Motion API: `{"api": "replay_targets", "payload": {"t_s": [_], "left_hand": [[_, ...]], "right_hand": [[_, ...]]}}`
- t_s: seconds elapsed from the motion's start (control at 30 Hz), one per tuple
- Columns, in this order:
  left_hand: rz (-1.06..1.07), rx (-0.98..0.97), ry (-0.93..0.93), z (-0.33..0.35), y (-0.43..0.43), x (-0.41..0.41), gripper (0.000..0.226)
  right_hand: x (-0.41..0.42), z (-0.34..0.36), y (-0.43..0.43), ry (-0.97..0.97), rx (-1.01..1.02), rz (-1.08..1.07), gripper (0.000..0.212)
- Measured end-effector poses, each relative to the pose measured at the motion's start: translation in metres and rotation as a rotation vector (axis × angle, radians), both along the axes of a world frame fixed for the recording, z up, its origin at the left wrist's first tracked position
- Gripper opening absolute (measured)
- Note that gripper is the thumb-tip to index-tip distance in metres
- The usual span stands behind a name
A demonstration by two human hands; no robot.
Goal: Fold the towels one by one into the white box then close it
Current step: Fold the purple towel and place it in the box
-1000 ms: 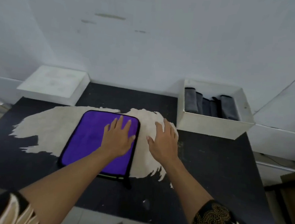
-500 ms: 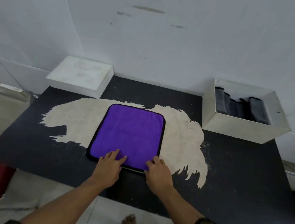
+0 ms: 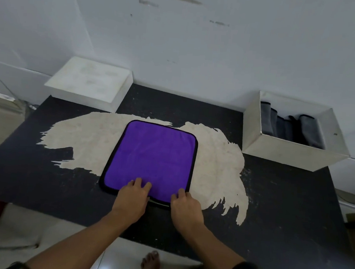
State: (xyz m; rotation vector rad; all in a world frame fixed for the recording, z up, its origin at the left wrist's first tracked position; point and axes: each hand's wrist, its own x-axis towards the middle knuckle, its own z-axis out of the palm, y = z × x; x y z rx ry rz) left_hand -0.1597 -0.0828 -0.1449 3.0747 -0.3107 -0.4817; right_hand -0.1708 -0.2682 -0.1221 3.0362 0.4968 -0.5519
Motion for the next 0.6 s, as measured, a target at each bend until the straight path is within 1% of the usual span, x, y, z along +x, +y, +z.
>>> {"api": "replay_targets", "payload": {"t_s": [0.1,0.13,0.33,0.43,0.5,0.57,0.6], "left_hand": [[-0.016,0.035,-0.002,0.006,-0.006,0.006,0.039],[-0.012,0.047,0.002,0.008,-0.008,0.008,0.042],[0.013,0.079,0.054,0.013,-0.015,0.012,0.057],[0.016,0.098,0.041,0.013,-0.018,0.009,0.063],[0.018,0.108,0.049,0.014,-0.021,0.006,0.056],[0.012,0.15,0.056,0.016,-0.022,0.006,0.046],[0.009,0.175,0.057,0.018,-0.022,0.007,0.047]], "right_hand": [[-0.003,0.003,0.006,0.027,-0.023,-0.005,0.017],[-0.003,0.003,0.006,0.006,-0.018,-0.014,0.016],[0.011,0.005,-0.001,-0.004,0.061,-0.078,0.024],[0.015,0.008,-0.005,0.032,0.117,-0.125,0.034],[0.015,0.009,-0.007,0.028,0.146,-0.158,0.035],[0.013,0.01,-0.009,0.027,0.156,-0.175,0.029],[0.012,0.011,-0.009,0.028,0.156,-0.176,0.025]]}}
